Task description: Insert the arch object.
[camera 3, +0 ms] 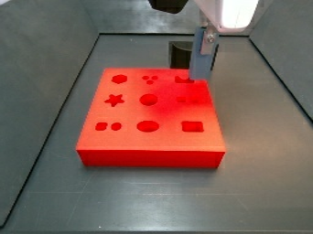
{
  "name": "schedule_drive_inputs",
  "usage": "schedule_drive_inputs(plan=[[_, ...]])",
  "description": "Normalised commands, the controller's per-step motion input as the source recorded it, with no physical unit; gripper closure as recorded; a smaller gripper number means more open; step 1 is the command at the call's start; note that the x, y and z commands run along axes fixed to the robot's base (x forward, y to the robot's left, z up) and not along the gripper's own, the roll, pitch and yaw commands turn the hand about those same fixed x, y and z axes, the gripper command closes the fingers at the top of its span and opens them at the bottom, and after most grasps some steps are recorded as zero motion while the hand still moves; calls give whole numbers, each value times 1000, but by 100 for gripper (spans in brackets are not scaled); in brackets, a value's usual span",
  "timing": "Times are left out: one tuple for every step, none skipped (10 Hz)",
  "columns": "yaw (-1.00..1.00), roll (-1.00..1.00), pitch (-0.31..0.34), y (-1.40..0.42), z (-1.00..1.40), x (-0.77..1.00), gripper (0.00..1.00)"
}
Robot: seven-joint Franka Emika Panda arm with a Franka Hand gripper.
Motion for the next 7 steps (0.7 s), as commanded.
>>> schedule_drive_inputs(plan=[[-383, 31, 34, 120, 0, -357, 100], [-531, 0, 11, 171, 0, -349, 100], [-689, 0, 0, 186, 0, -246, 100], [-540, -13, 0, 80, 0, -183, 100], [-157, -51, -13, 0, 0, 0, 100], [-23, -49, -27, 0, -86, 94, 100], [0, -51, -9, 0, -89, 26, 100]])
